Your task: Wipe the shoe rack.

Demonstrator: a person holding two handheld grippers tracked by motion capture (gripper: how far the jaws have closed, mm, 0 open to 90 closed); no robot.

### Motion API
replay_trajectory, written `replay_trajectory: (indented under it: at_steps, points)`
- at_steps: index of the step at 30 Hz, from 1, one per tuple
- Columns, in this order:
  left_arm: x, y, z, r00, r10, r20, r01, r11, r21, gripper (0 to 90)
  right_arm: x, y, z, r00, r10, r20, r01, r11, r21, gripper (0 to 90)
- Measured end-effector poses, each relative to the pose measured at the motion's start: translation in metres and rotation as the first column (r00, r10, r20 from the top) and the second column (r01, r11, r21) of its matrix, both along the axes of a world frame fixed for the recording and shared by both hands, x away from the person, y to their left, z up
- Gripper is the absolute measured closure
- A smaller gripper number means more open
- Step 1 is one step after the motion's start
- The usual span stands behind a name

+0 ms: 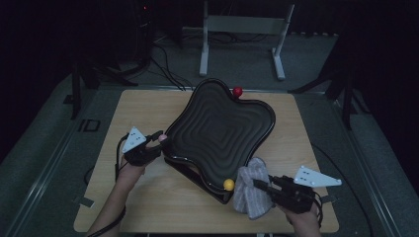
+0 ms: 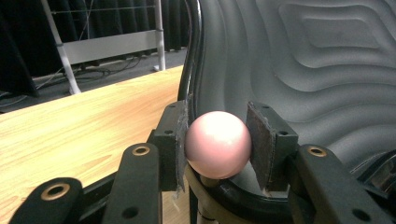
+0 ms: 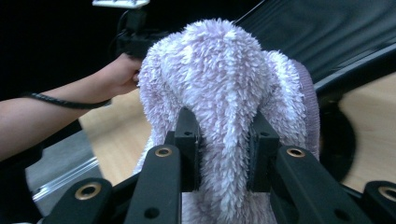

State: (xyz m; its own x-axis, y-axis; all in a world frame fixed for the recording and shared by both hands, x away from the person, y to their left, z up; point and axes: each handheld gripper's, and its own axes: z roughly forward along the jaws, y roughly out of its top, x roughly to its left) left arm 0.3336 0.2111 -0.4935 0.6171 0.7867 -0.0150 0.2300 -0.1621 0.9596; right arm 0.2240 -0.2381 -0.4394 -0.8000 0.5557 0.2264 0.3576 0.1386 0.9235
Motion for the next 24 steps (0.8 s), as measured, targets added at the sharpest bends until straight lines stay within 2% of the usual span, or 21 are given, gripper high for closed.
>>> replay_trajectory:
  at_steps: [2, 5, 9, 11, 15, 17, 21, 24]
  points:
    - [0.000, 0.000, 0.000, 1.0000, 0.001, 0.000, -0.001, 1.0000, 0.007, 59.9, 0.000, 0.012, -0.004, 0.9994, 0.031, -0.015, -0.032, 0.9994, -0.015, 70.7]
    - [-0.001, -0.001, 0.001, 1.0000, 0.003, -0.001, -0.003, 1.0000, 0.009, 59.9, 0.001, 0.025, -0.009, 0.9977, 0.054, -0.040, -0.055, 0.9979, -0.033, 62.7]
    - [-0.003, -0.001, 0.001, 1.0000, 0.005, 0.000, -0.005, 0.9999, 0.014, 60.0, 0.000, 0.042, -0.016, 0.9988, 0.040, -0.029, -0.043, 0.9914, -0.124, 58.3]
    - [-0.004, 0.000, 0.001, 1.0000, 0.006, 0.002, -0.006, 0.9999, 0.014, 60.1, 0.000, 0.045, -0.019, 0.9993, 0.033, -0.018, -0.035, 0.9895, -0.140, 59.0]
    - [-0.006, 0.001, 0.000, 1.0000, 0.002, 0.003, -0.002, 0.9999, 0.011, 60.1, 0.003, 0.044, -0.018, 0.9997, 0.018, -0.017, -0.020, 0.9890, -0.147, 59.9]
    - [-0.011, 0.001, 0.001, 1.0000, 0.000, 0.006, 0.000, 0.9997, 0.023, 60.1, 0.007, 0.039, -0.019, 0.9995, 0.002, -0.030, -0.006, 0.9900, -0.141, 61.0]
    - [-0.016, -0.001, 0.002, 0.9999, -0.002, 0.013, 0.002, 0.9988, 0.049, 60.1, 0.012, 0.032, -0.019, 0.9993, -0.029, -0.025, 0.025, 0.9891, -0.145, 61.8]
    - [-0.018, -0.002, 0.002, 0.9999, -0.009, 0.014, 0.008, 0.9986, 0.052, 60.2, 0.016, 0.027, -0.019, 0.9984, -0.050, -0.025, 0.046, 0.9885, -0.144, 62.3]
